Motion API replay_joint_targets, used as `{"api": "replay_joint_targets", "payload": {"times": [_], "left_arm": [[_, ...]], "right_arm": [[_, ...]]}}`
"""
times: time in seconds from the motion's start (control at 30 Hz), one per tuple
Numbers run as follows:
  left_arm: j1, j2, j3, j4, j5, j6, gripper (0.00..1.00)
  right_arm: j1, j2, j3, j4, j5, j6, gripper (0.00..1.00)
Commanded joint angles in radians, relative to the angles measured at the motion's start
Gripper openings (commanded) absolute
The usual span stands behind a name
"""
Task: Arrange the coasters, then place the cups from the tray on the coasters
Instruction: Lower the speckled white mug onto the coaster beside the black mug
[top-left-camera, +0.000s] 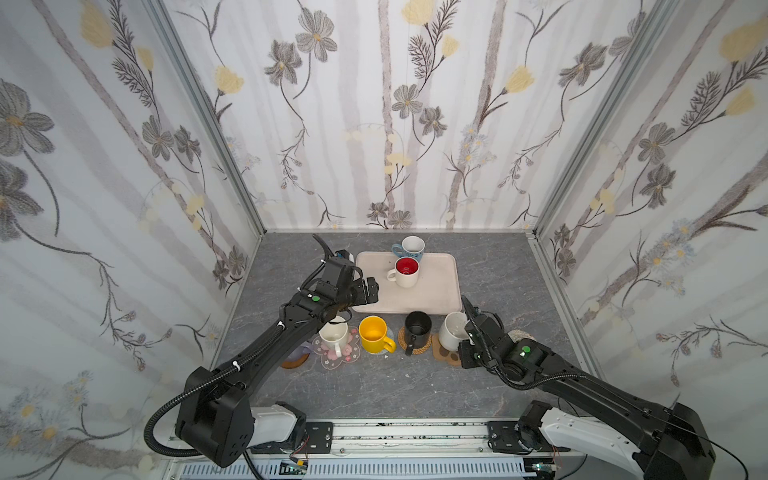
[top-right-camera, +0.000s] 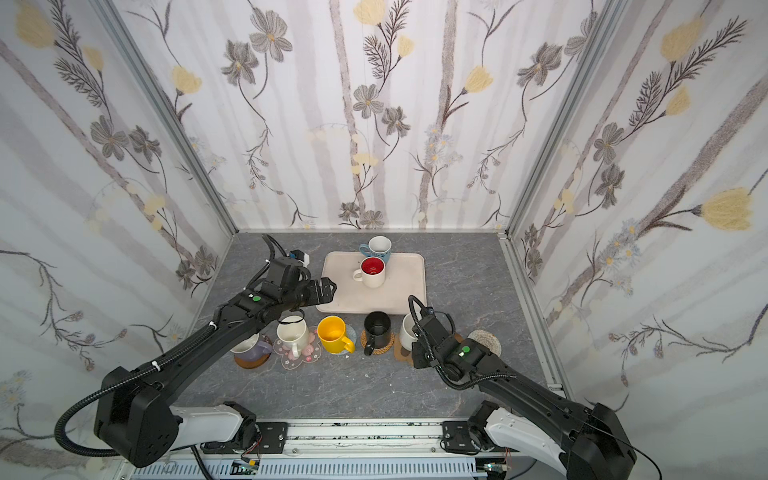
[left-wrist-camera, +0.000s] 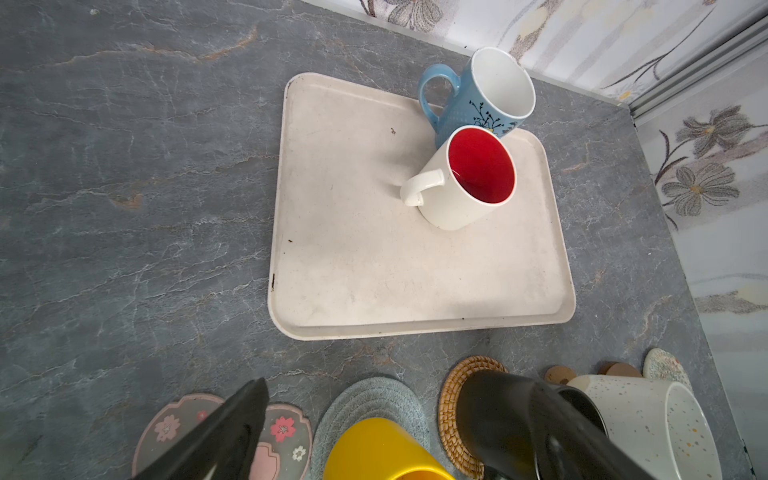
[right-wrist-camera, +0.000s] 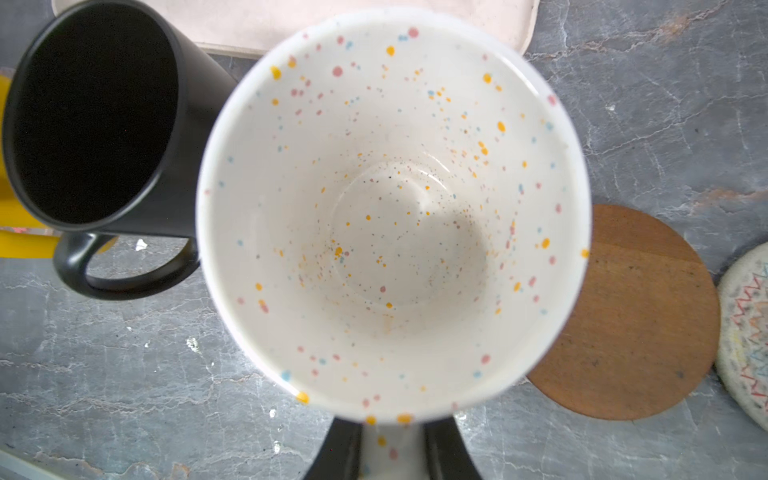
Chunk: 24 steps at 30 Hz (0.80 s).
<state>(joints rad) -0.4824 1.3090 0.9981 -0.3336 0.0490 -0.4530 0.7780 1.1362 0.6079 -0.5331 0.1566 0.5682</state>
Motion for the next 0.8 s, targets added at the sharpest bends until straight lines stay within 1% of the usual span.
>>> {"api": "replay_joint_targets", "payload": {"times": [0.0,0.13,0.2,0.43,0.6,0.77], "left_arm": [[0.001,-0.005,0.001,0.022,-0.008,-0.003,1.00],[0.001,-0.007,0.000,0.022,-0.008,-0.003,1.00],[0.001,-0.006,0.001,0.022,-0.007,-0.002,1.00],[0.001,-0.007,0.000,0.022,-0.008,-0.001,1.00],[0.001,-0.010,-0.001,0.022,-0.010,0.002,1.00],[0.002,-0.005,0.000,0.022,-0.012,0.002,1.00]], "right_arm": [[0.008,-0.010,0.004,0.053,0.021,0.029,0.04],[0.026,-0.001,-0.010,0.060,0.021,0.039,0.04],[0.030,0.006,-0.019,0.068,0.022,0.043,0.07],[0.033,0.045,-0.033,0.099,0.026,0.049,0.10],[0.035,0.060,-0.031,0.097,0.030,0.048,0.22],[0.036,0.041,-0.030,0.084,0.034,0.049,0.37]]}}
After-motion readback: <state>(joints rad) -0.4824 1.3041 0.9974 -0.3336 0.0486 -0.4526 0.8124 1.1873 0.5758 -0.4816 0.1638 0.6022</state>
